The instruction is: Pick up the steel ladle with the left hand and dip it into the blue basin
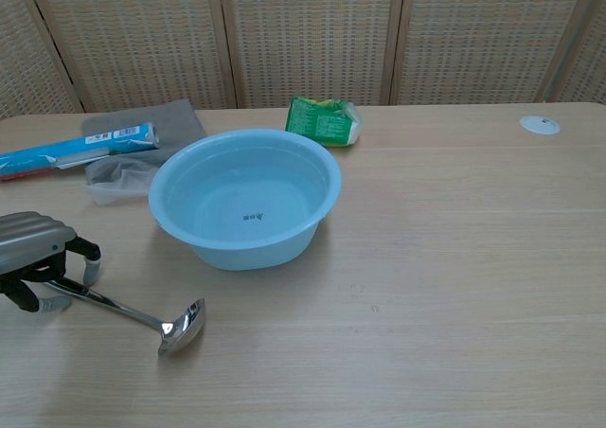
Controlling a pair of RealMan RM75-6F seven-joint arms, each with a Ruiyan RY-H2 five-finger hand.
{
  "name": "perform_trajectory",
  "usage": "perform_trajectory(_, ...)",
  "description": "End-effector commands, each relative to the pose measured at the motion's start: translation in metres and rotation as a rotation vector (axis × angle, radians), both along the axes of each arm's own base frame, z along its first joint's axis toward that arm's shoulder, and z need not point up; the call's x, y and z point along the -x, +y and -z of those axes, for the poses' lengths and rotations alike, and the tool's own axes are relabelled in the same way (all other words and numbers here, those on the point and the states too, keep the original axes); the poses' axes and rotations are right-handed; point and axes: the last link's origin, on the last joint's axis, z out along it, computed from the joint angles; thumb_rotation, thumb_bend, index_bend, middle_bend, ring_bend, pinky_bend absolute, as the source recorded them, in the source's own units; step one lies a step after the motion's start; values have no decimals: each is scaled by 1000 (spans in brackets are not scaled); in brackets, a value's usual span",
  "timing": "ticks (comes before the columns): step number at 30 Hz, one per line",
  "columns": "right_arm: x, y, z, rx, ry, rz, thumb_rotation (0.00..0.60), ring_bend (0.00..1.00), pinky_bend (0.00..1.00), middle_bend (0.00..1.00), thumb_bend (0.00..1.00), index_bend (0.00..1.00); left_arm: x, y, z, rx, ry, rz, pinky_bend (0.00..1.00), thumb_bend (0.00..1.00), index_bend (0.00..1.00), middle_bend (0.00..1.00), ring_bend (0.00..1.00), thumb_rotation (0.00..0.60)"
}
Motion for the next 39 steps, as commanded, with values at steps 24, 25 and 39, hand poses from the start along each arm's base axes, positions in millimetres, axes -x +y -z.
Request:
perform_trajectory(24,-1,2,-3,5,-11,-8,600,0,0,0,0,0,-6,4,-16,21,31,-25,1000,418,815,1000,972,600)
perform_trajectory(25,-1,3,-3,5,-11,-8,600,0,0,0,0,0,-8,3,-20,23,32,-25,1000,423,821,1000,972,600)
perform_trajectory(39,-2,3,-2,3,-9,-9,600,0,0,0,0,0,-36,0,-68,-16,-31,39,1000,582,964,1000,972,600)
